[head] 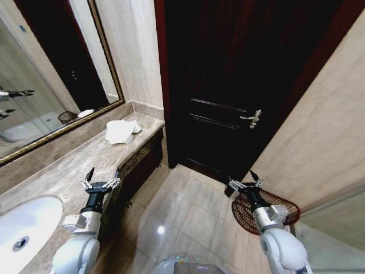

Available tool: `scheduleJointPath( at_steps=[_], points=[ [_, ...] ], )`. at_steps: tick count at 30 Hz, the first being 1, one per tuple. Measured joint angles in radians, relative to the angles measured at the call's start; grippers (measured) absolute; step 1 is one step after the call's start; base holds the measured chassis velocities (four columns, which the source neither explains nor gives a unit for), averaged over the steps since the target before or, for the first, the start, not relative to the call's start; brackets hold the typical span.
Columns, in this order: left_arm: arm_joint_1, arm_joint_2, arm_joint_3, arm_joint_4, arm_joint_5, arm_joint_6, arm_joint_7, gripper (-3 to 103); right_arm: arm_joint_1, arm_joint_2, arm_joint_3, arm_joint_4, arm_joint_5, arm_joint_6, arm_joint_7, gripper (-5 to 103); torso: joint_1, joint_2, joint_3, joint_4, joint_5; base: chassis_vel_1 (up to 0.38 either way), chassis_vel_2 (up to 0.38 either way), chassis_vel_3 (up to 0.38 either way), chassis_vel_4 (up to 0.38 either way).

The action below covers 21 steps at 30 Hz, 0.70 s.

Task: Discard the used towel into the hamper.

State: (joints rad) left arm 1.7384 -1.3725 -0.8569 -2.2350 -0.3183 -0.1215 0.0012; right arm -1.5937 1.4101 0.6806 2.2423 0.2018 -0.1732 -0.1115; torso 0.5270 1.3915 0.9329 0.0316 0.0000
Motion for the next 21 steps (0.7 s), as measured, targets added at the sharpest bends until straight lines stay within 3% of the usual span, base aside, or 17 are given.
scheduleJointPath(
  at_steps=[21],
  points=[
    [-0.002,-0.004,-0.002,0.008,-0.002,-0.010,-0.001,100,0.013,-0.001,-0.011,0.002,-0.007,-0.008,0.007,100,0.000,0.000,0.000,-0.0001,-0.0001,-0.023,0.117,0.118,-0.029]
  ],
)
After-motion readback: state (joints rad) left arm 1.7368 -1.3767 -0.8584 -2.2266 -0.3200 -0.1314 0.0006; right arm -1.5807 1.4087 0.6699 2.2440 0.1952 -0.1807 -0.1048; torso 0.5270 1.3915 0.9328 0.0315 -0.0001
